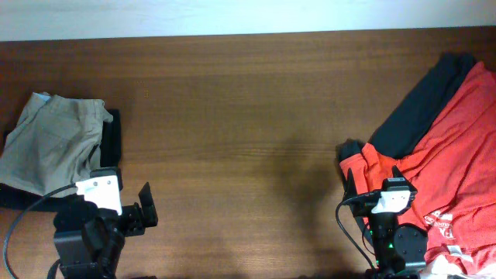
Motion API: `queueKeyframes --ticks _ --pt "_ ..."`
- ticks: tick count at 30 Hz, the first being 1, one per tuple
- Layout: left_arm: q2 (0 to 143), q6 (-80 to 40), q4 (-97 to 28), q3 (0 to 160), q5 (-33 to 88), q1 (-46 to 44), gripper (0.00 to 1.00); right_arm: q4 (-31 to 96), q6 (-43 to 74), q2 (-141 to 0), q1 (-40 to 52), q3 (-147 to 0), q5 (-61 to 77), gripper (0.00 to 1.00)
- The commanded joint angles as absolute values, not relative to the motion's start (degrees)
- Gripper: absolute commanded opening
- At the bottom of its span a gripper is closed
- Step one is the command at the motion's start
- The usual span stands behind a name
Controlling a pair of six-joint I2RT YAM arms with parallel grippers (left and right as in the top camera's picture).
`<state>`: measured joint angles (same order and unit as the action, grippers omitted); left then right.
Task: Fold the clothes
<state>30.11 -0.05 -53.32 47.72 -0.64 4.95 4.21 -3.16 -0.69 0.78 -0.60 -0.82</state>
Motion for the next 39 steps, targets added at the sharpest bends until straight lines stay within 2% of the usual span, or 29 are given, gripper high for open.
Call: queueKeyframes --ticks 1,20,24,27,30,31,35,39 --pt "29.87 -0.43 -53.23 47.62 -0.84 5.04 0.99 4.69 -2.76 -0.25 0.36 -0.32 -0.49 0.99" --pt "29.47 -0.43 -53.23 47.59 -0.84 5.04 0.99 4.69 -2.76 -0.25 0.36 -0.32 -0.51 0.99" --pt "21.04 -0.45 -53.69 43.18 2.74 5.02 0.99 4.69 -2.76 -0.25 0.36 -0.32 -0.49 0.98" --pt "11.97 -0.45 -39.68 29.12 3.44 5.04 0.99 4.69 -2.76 -0.25 0.36 -0.32 -0.51 0.99" --pt "3.18 -0.47 -12.93 10.15 6.52 5.04 0.99 4.69 -2.76 -0.25 0.36 -0.32 -0.51 0.99" --pt "0.84 -0.47 5.1 0.43 6.66 5.04 0.99 4.69 -2.76 -0.25 0.36 -0.32 -0.49 0.99" --pt "0.27 -0.58 -5.1 0.49 2.2 5.02 0.99 4.69 -2.76 -0.25 0.36 -0.32 -0.51 0.99" --pt "0.27 -0.62 -4.6 0.54 2.13 2.22 0.99 4.69 -2.76 -0.25 0.36 -0.32 -0.49 0.99"
